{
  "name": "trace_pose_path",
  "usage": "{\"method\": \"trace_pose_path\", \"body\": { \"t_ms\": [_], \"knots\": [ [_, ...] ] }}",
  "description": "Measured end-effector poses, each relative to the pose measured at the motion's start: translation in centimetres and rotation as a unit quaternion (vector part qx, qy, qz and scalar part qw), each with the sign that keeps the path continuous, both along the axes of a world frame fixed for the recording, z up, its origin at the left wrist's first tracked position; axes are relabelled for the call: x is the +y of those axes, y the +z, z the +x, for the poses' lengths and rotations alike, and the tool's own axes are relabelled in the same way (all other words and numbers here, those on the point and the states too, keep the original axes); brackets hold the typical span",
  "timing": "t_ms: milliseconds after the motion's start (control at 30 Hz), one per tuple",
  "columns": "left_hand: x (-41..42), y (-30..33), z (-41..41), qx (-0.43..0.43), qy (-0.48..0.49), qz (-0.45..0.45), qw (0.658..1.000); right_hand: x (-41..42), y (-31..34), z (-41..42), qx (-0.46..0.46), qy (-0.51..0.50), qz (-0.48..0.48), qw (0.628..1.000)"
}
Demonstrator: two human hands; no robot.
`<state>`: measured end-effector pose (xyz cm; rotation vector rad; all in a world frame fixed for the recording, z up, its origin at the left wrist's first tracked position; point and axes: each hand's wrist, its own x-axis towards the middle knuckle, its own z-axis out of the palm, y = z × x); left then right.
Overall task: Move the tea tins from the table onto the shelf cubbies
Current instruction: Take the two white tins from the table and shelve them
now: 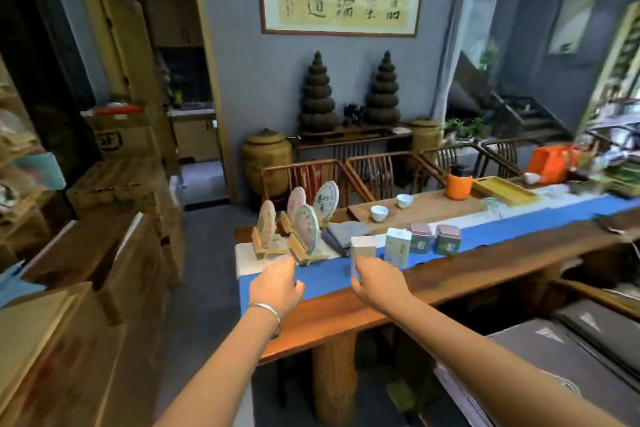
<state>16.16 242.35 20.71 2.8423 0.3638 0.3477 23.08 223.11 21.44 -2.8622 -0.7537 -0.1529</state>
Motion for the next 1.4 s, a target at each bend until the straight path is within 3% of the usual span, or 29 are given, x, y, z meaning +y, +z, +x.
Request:
{"method": "trace_pose_path", "body": {
  "t_ms": [300,700,833,1000,1133,1400],
  "knots": [
    [-10.9,-1.3,11.6,0.052,-0.111,0.019,0.992,-11.9,-2.6,6.8,0.018,-0.110,0.025,0.993],
    [-12.8,-8.1,32.9,0.136,-0.167,-0.035,0.976,-17.7,-8.8,25.1,0.107,-0.159,-0.031,0.981],
    [-11.3,-10.5,39.3,0.219,-0.166,0.001,0.962,-17.4,-10.4,33.0,0.151,-0.155,-0.029,0.976],
    [-10.3,-14.2,43.2,0.261,-0.157,0.014,0.952,-16.3,-13.3,38.2,0.210,-0.129,-0.025,0.969],
    [-10.1,-15.8,45.3,0.272,-0.141,-0.005,0.952,-15.9,-14.0,43.2,0.221,-0.109,0.012,0.969],
    [-10.0,-16.6,45.7,0.268,-0.067,-0.068,0.959,-12.7,-17.3,49.7,0.232,0.021,-0.083,0.969]
  ]
}}
